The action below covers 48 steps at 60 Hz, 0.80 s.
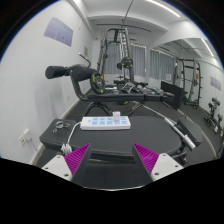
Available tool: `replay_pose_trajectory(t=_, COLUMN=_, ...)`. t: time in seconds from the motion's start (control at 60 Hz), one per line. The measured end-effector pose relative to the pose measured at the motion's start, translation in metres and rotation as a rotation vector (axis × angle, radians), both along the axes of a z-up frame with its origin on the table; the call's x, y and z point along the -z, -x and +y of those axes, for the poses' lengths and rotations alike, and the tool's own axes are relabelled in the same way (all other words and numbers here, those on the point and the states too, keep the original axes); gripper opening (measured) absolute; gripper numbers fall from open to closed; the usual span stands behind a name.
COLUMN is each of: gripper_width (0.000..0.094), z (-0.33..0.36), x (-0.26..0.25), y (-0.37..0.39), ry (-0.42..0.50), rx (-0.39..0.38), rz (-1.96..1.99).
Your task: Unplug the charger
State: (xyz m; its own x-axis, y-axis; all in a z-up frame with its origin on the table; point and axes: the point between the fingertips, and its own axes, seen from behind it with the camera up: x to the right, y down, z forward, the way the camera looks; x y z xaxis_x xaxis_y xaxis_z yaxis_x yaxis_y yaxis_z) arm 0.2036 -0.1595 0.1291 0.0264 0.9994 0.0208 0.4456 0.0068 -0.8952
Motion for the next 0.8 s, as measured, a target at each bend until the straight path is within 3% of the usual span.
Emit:
replay_pose_trajectory(t=0.15, gripper_width=0.0856, z=0.001, x=0.000, y=0.033, ry=-0.005, rx=-0.007, rz=0.025)
replay_pose_trajectory(t=0.4, gripper_width=0.0858, z=0.016, x=0.026, y=0.157, ry=-0.045, rx=-0.033, rz=0.071)
replay_pose_trajectory(t=0.8, gripper_width=0.0854, z=0.039, x=0.093, y=0.323, ry=-0.049, rx=-0.002, rz=0.064)
